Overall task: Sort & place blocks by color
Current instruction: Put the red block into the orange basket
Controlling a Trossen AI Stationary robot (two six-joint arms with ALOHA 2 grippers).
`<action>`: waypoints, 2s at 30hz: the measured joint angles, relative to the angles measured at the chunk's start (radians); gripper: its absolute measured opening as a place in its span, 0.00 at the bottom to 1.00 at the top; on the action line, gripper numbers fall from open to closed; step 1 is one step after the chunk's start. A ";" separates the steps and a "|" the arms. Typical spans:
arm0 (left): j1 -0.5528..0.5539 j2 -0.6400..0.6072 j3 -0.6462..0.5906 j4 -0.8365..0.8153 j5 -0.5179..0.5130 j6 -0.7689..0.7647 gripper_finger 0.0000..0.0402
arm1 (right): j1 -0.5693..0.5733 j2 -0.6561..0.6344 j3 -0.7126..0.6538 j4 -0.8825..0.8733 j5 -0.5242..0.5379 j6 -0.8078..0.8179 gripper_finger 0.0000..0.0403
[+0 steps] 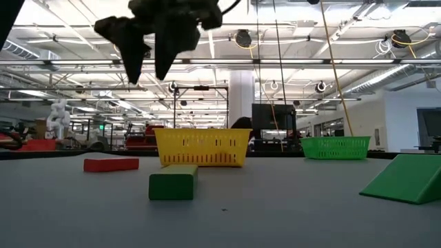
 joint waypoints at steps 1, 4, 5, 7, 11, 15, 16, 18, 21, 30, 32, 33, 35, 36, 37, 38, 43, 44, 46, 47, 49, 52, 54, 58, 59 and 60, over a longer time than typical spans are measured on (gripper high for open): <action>0.001 -0.001 -0.022 0.010 0.004 0.004 0.53 | 0.000 -0.003 0.000 -0.011 0.000 0.001 0.57; 0.002 0.000 -0.101 0.021 0.008 -0.005 0.53 | 0.000 -0.005 0.000 -0.021 0.000 0.001 0.57; 0.002 0.000 -0.125 0.021 0.010 -0.008 0.53 | 0.000 -0.007 0.000 -0.029 0.000 0.003 0.57; 0.002 0.000 -0.176 0.037 0.017 -0.006 0.53 | 0.000 -0.008 0.000 -0.034 0.000 0.005 0.57; 0.002 0.000 -0.264 0.199 0.045 0.033 0.53 | 0.000 -0.008 0.000 -0.036 0.000 0.005 0.57; 0.002 0.000 -0.311 0.236 0.041 0.032 0.53 | 0.000 -0.008 0.000 -0.037 0.000 0.023 0.57; 0.002 0.000 -0.321 0.238 0.039 0.032 0.53 | 0.000 -0.008 0.000 -0.037 0.000 0.027 0.57; 0.002 0.000 -0.347 0.239 0.037 0.033 0.53 | 0.000 -0.008 0.000 -0.038 0.000 0.027 0.57; 0.002 0.000 -0.382 0.250 0.036 0.064 0.53 | 0.000 -0.008 0.000 -0.038 0.001 0.028 0.57; 0.023 -0.001 -0.472 0.381 0.039 0.159 0.53 | 0.000 -0.007 0.000 -0.037 0.083 0.042 0.57; 0.030 -0.004 -0.485 0.397 0.044 0.170 0.53 | 0.000 -0.003 0.000 -0.036 0.103 0.052 0.57; 0.034 -0.005 -0.491 0.406 0.048 0.175 0.53 | 0.000 -0.001 0.000 -0.037 0.108 0.054 0.57; 0.041 -0.006 -0.501 0.422 0.059 0.188 0.53 | 0.000 0.007 0.000 -0.037 0.109 0.055 0.57; 0.044 -0.006 -0.501 0.423 0.060 0.192 0.53 | 0.000 0.010 0.000 -0.036 0.109 0.056 0.57; 0.046 -0.006 -0.501 0.424 0.061 0.194 0.52 | 0.000 0.014 0.000 -0.038 0.109 0.064 0.57; 0.049 -0.006 -0.501 0.426 0.061 0.196 0.50 | 0.000 0.019 0.000 -0.038 0.109 0.070 0.57; 0.052 -0.014 -0.502 0.431 0.069 0.187 0.32 | 0.000 0.040 0.000 -0.038 0.107 0.080 0.57; 0.052 -0.020 -0.503 0.429 0.070 0.182 0.32 | 0.000 0.042 0.000 -0.037 0.107 0.080 0.57; 0.049 -0.027 -0.506 0.428 0.069 0.176 0.32 | 0.000 0.042 0.000 -0.038 0.108 0.077 0.57; 0.050 -0.027 -0.505 0.426 0.072 0.167 0.32 | 0.000 0.042 0.000 -0.037 0.107 0.071 0.57; 0.049 -0.047 -0.503 0.420 0.089 0.159 0.32 | 0.000 0.041 0.000 -0.037 0.107 0.053 0.57; 0.047 -0.111 -0.499 0.429 0.122 0.128 0.32 | 0.000 0.039 0.000 -0.040 0.107 0.030 0.57; 0.046 -0.167 -0.500 0.425 0.123 0.089 0.32 | 0.000 0.037 0.000 -0.041 0.106 0.023 0.57; 0.037 -0.321 -0.500 0.474 0.060 -0.044 0.32 | 0.000 0.037 -0.001 -0.064 0.103 0.020 0.57; 0.028 -0.361 -0.500 0.510 0.017 -0.073 0.32 | 0.000 0.037 -0.001 -0.068 0.103 0.020 0.57; 0.018 -0.400 -0.500 0.561 -0.032 -0.100 0.32 | 0.000 0.037 -0.001 -0.071 0.103 0.020 0.57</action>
